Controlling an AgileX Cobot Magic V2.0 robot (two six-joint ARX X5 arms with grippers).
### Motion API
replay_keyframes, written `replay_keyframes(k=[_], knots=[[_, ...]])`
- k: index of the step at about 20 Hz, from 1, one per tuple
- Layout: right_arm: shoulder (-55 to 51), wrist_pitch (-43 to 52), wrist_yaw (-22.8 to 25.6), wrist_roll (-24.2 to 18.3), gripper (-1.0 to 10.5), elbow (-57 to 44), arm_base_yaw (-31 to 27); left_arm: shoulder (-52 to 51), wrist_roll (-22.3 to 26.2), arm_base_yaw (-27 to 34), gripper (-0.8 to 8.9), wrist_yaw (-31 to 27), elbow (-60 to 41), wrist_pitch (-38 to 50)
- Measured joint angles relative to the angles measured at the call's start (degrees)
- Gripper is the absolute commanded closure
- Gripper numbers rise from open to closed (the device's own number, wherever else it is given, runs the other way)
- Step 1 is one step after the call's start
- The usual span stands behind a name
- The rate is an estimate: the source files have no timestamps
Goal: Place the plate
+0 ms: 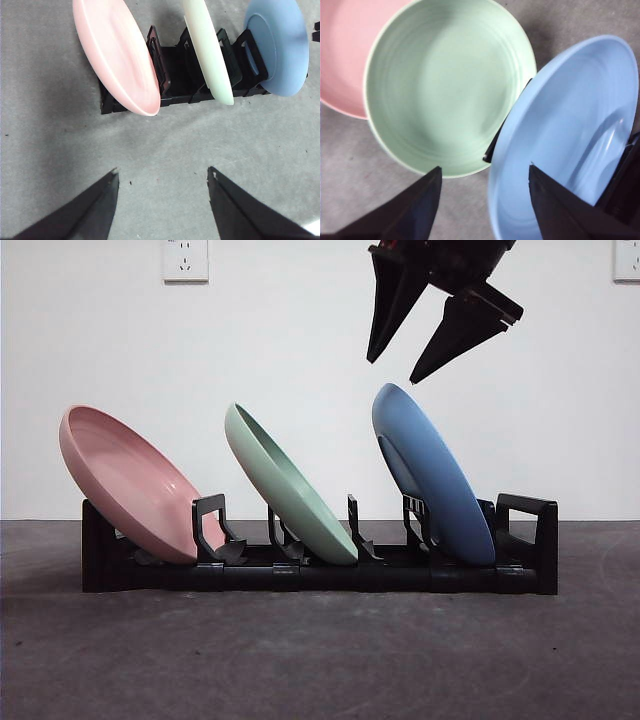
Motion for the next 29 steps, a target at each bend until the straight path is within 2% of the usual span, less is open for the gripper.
replay_keyframes(k=[6,9,13,17,22,29], knots=[[3.1,0.4,0.2,-0.2,7.6,0.1,0.0,0.0,0.0,0.0,5.31,0.0,0.0,0.0],[3.2,0.5,0.2,-0.2,8.7,0.1,0.0,0.0,0.0,0.0,5.31,0.0,0.0,0.0],[3.5,0.4,0.2,-0.2,9.3,0.1,0.0,0.0,0.0,0.0,5.31,0.0,0.0,0.0],[3.5,0.4,-0.4,0.2,9.3,0.1,0.0,0.0,0.0,0.0,5.31,0.0,0.0,0.1],[3.5,-1.2,-4.4,1.0,9.3,0.4,-0.1,0.0,0.0,0.0,5.31,0.0,0.0,0.2],[0.6,-8.4,-7.0,0.9,9.3,9.6,0.0,0.0,0.0,0.0,5.31,0.0,0.0,0.2]])
